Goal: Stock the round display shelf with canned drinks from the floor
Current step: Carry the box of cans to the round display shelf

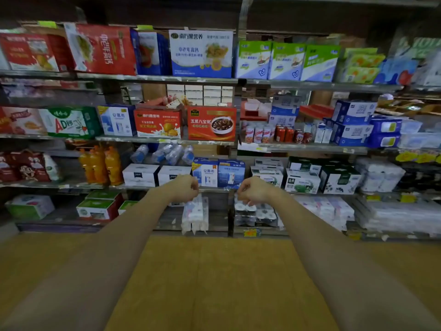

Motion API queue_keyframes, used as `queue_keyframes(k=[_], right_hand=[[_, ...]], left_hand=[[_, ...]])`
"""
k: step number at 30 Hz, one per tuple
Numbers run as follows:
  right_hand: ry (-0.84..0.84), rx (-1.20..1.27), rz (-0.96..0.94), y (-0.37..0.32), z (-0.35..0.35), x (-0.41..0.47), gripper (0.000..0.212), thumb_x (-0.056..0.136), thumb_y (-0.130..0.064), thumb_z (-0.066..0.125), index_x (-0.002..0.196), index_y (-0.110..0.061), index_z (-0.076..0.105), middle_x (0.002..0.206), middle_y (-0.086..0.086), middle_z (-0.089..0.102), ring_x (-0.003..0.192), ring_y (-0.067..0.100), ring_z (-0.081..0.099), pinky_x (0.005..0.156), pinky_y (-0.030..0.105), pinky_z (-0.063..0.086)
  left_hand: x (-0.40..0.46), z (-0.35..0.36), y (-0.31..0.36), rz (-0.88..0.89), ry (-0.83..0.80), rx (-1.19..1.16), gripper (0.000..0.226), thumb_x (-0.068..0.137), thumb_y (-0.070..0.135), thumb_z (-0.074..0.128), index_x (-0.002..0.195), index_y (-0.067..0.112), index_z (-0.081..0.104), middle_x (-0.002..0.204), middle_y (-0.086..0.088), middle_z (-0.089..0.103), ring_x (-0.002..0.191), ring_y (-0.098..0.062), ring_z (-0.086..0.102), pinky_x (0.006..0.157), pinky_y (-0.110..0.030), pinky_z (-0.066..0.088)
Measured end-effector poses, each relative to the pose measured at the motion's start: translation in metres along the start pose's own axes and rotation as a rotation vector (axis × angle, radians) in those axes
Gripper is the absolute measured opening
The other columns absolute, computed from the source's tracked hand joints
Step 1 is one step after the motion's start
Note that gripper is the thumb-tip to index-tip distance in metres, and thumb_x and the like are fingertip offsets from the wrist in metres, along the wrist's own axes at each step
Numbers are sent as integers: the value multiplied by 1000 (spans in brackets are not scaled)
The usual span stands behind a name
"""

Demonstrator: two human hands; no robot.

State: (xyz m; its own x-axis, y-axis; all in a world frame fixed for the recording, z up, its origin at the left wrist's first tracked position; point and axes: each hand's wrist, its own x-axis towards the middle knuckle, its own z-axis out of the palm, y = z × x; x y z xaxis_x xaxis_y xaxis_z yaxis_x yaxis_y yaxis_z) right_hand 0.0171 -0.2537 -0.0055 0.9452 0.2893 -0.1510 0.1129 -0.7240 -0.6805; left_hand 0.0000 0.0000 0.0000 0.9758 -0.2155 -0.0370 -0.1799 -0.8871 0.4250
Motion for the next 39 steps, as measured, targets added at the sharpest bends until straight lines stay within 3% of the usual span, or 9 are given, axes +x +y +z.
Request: queue_keyframes(k=[6, 11, 15, 18, 21, 24, 29, 34, 39], right_hand=[[-102, -40, -31, -11, 32, 51, 6, 92, -13, 65, 98, -10, 65, 106, 14, 67, 88, 21, 66, 75, 33, 57], [-242, -93, -58, -10, 85, 108, 5, 94, -16, 64, 97, -12, 65, 103, 11, 66, 92, 24, 65, 75, 37, 56], [-380, -93, -91, -7, 146, 145, 11, 93, -14, 64, 97, -3, 67, 98, 15, 66, 85, 31, 63, 77, 49, 55], [-553, -115, -92, -5, 199, 166, 23, 92, -16, 64, 106, 3, 64, 97, 17, 64, 83, 29, 60, 78, 46, 54], [-691, -96, -93, -4, 255, 179, 15, 92, -17, 61, 98, -3, 62, 98, 12, 65, 84, 26, 62, 73, 43, 53], [-811, -122, -96, -4, 321, 171, 6, 91, -14, 61, 87, -10, 59, 85, 8, 61, 74, 22, 59, 61, 33, 46], [-1082, -270, -209, 3, 433, 119, 11, 83, -16, 64, 76, -16, 54, 80, 6, 59, 69, 21, 59, 63, 33, 49], [-1218, -382, -368, -7, 502, 47, 10, 83, -19, 67, 85, -13, 60, 76, 8, 61, 73, 24, 59, 72, 41, 54], [-1241, -500, -533, -20, 535, -28, 14, 89, -16, 63, 80, -10, 55, 75, 10, 58, 71, 25, 54, 65, 35, 42]], left_hand=[[10, 9, -40, -91, 17, -38, 17, 95, 12, 53, 91, 2, 66, 87, -15, 66, 74, -24, 62, 68, -35, 52], [10, 32, -90, -214, -61, 10, 17, 94, 12, 52, 78, 8, 52, 82, -18, 51, 69, -22, 43, 63, -34, 36], [-6, 68, -138, -412, -48, -22, 16, 96, 11, 51, 89, 2, 62, 97, -19, 62, 80, -30, 55, 71, -37, 43], [-31, 104, -171, -570, -41, -82, 21, 94, 7, 51, 102, -5, 67, 105, -21, 66, 89, -30, 59, 73, -33, 42], [-70, 142, -197, -752, -46, -147, 20, 93, 6, 50, 102, -3, 67, 104, -19, 67, 89, -30, 60, 70, -29, 40], [-126, 178, -209, -946, 2, -192, 19, 92, 7, 51, 95, 5, 69, 96, -15, 70, 89, -31, 64, 71, -30, 46], [-233, 239, -198, -1269, -12, -302, 19, 94, 13, 44, 82, 13, 59, 85, -5, 62, 72, -20, 54, 59, -29, 42], [-323, 274, -167, -1533, 64, -409, 16, 96, 21, 50, 95, 10, 62, 92, -2, 62, 84, -20, 56, 69, -30, 45], [-395, 302, -134, -1705, 177, -494, 20, 95, 19, 49, 105, 8, 63, 102, -8, 62, 89, -25, 59, 73, -35, 52]])
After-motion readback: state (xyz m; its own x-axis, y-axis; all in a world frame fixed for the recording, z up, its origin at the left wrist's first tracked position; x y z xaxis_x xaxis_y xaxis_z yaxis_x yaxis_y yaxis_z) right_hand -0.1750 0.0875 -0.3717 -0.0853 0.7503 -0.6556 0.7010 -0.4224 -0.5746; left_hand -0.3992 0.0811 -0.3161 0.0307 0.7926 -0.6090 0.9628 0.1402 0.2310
